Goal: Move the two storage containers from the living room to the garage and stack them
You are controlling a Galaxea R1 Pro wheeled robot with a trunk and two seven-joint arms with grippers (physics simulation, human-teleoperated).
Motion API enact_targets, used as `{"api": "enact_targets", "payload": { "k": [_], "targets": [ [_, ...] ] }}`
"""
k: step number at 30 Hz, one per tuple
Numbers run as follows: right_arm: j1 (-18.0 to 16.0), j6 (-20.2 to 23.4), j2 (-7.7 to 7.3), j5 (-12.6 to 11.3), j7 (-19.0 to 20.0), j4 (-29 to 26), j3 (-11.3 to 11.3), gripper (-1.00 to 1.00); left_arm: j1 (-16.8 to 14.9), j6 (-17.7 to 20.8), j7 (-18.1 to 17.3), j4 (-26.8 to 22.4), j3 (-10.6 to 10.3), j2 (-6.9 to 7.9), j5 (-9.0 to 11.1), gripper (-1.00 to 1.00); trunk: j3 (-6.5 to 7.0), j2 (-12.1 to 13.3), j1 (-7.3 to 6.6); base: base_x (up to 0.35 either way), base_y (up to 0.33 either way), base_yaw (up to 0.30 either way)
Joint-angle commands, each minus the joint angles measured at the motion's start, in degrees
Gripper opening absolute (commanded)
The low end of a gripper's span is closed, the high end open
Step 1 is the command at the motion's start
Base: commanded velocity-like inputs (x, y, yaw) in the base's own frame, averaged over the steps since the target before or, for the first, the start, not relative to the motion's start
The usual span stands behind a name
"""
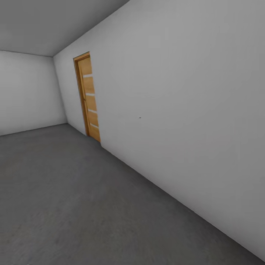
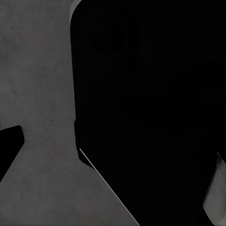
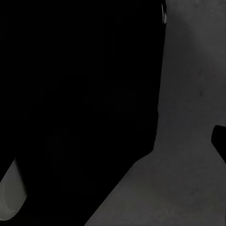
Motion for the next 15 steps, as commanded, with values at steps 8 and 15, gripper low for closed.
{"api": "enact_targets", "payload": {
  "k": [8,15],
  "targets": [
    [0.02,0.01,0.00,0.03,0.06,-0.02,0.01,1.00,-0.02,-0.01,0.01,-0.01,-0.01,-0.01,-0.09,1.00,-0.04,-0.03,0.03,0.206,0.255,0.270],
    [0.03,0.01,0.00,0.03,0.06,-0.03,0.01,1.00,-0.02,0.00,0.01,-0.01,-0.01,-0.01,-0.16,1.00,-0.04,-0.03,0.03,0.225,0.250,0.274]
  ]
}}
